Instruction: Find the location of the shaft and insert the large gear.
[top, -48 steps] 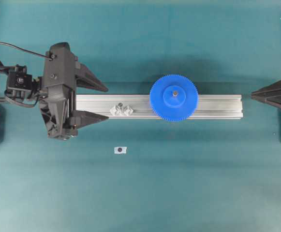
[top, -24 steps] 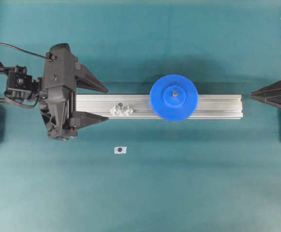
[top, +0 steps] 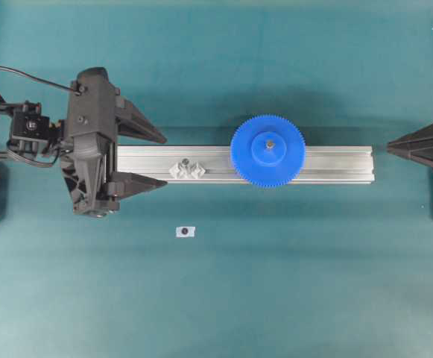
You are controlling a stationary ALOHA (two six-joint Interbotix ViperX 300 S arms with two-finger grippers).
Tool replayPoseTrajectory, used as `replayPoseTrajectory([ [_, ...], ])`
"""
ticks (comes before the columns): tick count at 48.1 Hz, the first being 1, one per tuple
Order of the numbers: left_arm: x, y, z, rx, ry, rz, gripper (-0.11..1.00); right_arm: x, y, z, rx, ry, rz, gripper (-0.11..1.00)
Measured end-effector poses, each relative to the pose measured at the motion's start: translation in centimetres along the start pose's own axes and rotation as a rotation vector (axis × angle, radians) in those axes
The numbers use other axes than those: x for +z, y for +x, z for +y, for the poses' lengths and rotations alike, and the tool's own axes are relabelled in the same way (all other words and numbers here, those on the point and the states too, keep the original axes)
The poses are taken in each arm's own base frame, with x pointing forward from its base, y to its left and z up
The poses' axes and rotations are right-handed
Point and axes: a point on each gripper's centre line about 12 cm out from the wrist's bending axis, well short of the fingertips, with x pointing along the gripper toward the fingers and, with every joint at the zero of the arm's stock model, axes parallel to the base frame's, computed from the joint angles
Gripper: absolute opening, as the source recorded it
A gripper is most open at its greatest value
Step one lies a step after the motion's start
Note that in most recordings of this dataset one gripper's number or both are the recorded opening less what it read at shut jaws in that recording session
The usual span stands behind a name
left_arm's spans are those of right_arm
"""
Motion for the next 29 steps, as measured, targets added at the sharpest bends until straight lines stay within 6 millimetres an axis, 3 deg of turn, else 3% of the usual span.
replayPoseTrajectory([
  [29,-0.18,0.21,0.00,0.000,0.000,0.008,0.81,0.00,0.00,0.00,0.000,0.000,0.000,0.01],
])
